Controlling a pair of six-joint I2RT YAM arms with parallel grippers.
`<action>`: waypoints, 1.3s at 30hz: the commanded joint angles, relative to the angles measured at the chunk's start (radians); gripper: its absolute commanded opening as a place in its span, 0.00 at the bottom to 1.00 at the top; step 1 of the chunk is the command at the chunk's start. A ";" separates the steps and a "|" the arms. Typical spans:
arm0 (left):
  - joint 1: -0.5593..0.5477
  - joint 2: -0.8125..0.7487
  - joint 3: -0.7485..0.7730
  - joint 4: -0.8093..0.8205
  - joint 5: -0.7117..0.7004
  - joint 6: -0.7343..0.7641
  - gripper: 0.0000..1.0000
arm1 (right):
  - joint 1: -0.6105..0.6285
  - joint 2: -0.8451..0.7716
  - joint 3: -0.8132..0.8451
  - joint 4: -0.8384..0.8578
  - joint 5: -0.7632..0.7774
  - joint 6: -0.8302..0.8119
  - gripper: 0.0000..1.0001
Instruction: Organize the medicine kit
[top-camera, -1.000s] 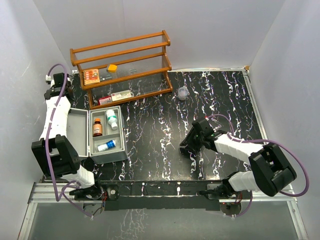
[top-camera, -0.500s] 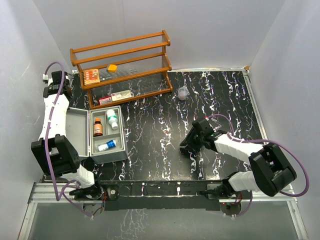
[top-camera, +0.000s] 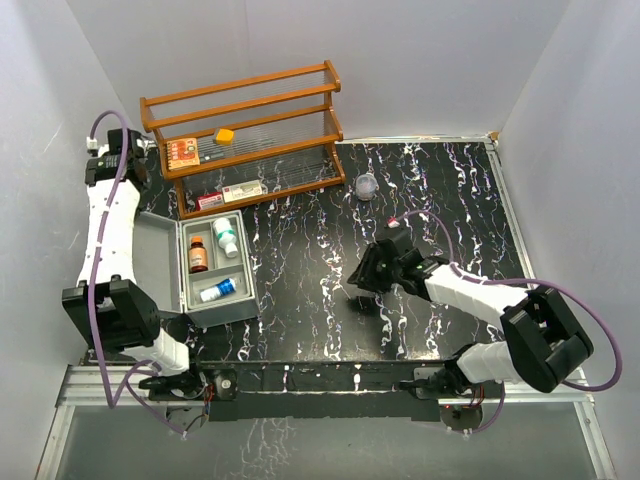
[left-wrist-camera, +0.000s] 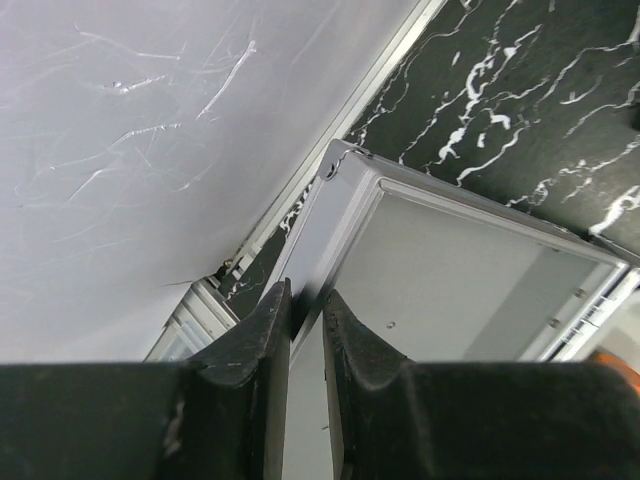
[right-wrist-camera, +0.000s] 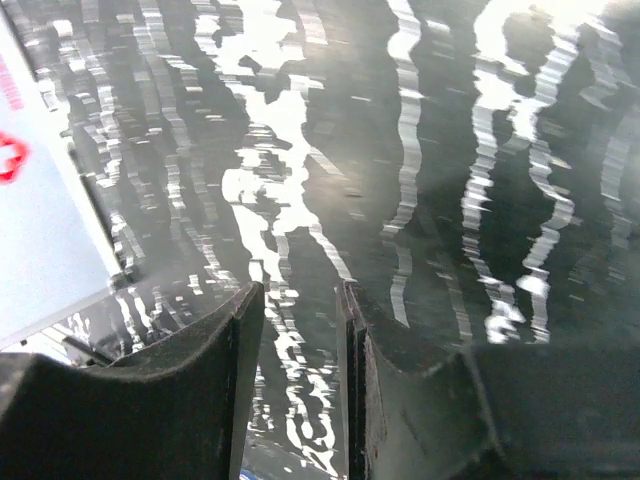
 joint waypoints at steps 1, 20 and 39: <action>-0.087 0.013 0.109 -0.073 -0.061 -0.105 0.00 | 0.101 0.000 0.142 0.066 0.066 -0.124 0.34; -0.400 0.166 0.253 -0.255 -0.113 -0.352 0.00 | 0.322 0.319 0.407 0.240 0.060 -0.153 0.34; -0.543 0.186 0.336 -0.178 0.179 -0.359 0.13 | 0.341 0.350 0.373 0.301 0.061 -0.140 0.34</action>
